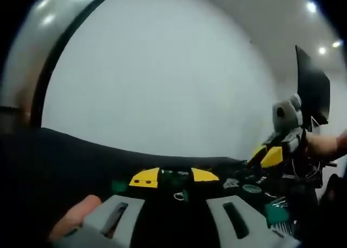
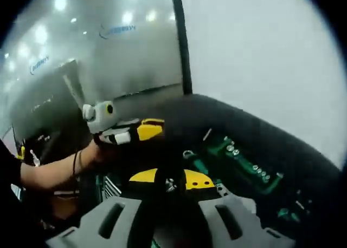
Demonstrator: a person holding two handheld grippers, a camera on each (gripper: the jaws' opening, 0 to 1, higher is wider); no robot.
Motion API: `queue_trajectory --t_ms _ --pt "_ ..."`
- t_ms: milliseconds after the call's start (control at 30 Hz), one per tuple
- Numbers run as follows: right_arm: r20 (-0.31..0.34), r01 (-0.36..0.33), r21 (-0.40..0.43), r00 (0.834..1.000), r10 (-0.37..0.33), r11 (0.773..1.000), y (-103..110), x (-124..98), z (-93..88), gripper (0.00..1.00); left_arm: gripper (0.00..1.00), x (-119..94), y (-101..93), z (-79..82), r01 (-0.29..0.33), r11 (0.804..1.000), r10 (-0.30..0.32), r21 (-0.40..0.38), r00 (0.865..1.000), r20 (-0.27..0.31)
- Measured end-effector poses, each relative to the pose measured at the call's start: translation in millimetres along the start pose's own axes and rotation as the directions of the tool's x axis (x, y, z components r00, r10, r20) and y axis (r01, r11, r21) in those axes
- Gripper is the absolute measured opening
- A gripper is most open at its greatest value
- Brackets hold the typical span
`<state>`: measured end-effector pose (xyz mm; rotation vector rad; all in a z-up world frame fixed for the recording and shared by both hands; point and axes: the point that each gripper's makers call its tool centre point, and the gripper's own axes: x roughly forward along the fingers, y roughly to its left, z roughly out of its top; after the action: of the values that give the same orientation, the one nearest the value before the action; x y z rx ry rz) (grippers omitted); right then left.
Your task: Pick up the tools and put them into their designated positions in the toolbox.
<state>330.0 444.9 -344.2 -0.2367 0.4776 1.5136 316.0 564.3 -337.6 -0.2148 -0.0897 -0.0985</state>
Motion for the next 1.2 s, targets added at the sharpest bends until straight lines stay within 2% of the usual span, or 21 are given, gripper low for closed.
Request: queue_trajectory --t_ms 133,267,333,400,433,467,500,633,667,733,800,867,900,967,1000,1133,1200 --pt "-0.050 -0.012 0.007 0.999 0.012 1.000 -1 19 -24.5 0.13 0.17 0 -0.1 -2.0 0.001 1.000 -0.001 0.014 1.000 -0.010" --pt "-0.094 -0.016 0.050 0.995 0.021 0.999 0 31 -44.9 0.12 0.17 1 1.3 -4.5 0.000 1.000 0.001 0.031 1.000 -0.021" --pt "-0.107 -0.001 0.078 0.994 0.009 0.997 -4 37 -49.9 0.12 0.17 2 3.4 -6.5 -0.004 0.999 0.005 0.038 1.000 -0.030" --pt "-0.118 -0.011 0.148 0.993 0.029 0.989 -7 43 -52.9 0.11 0.17 2 3.6 -7.1 -0.004 0.999 0.005 0.041 0.999 -0.033" --pt "-0.077 -0.029 0.179 0.996 0.044 0.983 -6 45 -46.2 0.10 0.17 2 3.4 -7.0 -0.002 0.999 0.004 0.043 0.999 -0.033" --pt "-0.081 -0.024 0.219 0.996 0.042 0.976 -8 46 -45.9 0.09 0.17 2 2.9 -7.1 -0.002 0.999 0.003 0.046 0.999 -0.033" --pt "-0.089 -0.019 0.222 0.995 0.040 0.975 -9 46 -47.7 0.08 0.17 2 2.4 -7.6 -0.002 0.999 0.003 0.048 0.999 -0.034" --pt "-0.074 -0.033 0.166 0.996 0.046 0.986 -6 41 -46.2 0.03 0.17 2 1.1 -9.3 0.000 0.999 0.002 0.052 0.999 -0.038" --pt "-0.027 -0.045 0.122 0.998 0.049 0.992 -6 38 -38.4 0.00 0.17 2 0.7 -9.7 0.002 0.999 0.000 0.053 0.999 -0.040" --pt "-0.032 -0.090 0.079 0.995 0.093 0.993 10 31 -40.2 0.00 0.17 3 -0.5 -10.6 0.003 0.998 -0.001 0.060 0.999 -0.044" --pt "-0.054 -0.085 -0.006 0.995 0.085 0.996 8 30 -44.0 0.00 0.17 3 -0.8 -11.2 0.005 0.998 -0.002 0.065 0.999 -0.047" --pt "-0.066 -0.057 0.009 0.996 0.057 0.998 4 29 -48.3 0.03 0.17 3 -0.4 -12.1 0.004 0.998 0.000 0.071 0.999 -0.052" --pt "-0.100 -0.030 0.089 0.994 0.039 0.996 -1 30 -54.1 0.07 0.17 3 -0.4 -12.6 0.003 0.997 0.001 0.074 0.999 -0.054" --pt "-0.102 -0.062 0.197 0.991 0.084 0.978 -4 35 -54.7 0.07 0.17 3 -1.9 -13.1 0.003 0.997 0.001 0.078 0.998 -0.056" --pt "-0.066 -0.093 0.198 0.992 0.108 0.976 0 38 -50.1 0.08 0.17 3 -1.8 -13.2 0.004 0.997 0.001 0.080 0.998 -0.056" --pt "-0.073 -0.099 0.155 0.991 0.112 0.983 4 34 -52.1 0.09 0.17 3 -0.3 -13.8 0.003 0.996 0.003 0.087 0.998 -0.061" --pt "-0.057 -0.109 0.119 0.992 0.116 0.987 5 32 -52.7 0.08 0.17 3 -0.1 -13.9 0.004 0.996 0.002 0.089 0.998 -0.062"
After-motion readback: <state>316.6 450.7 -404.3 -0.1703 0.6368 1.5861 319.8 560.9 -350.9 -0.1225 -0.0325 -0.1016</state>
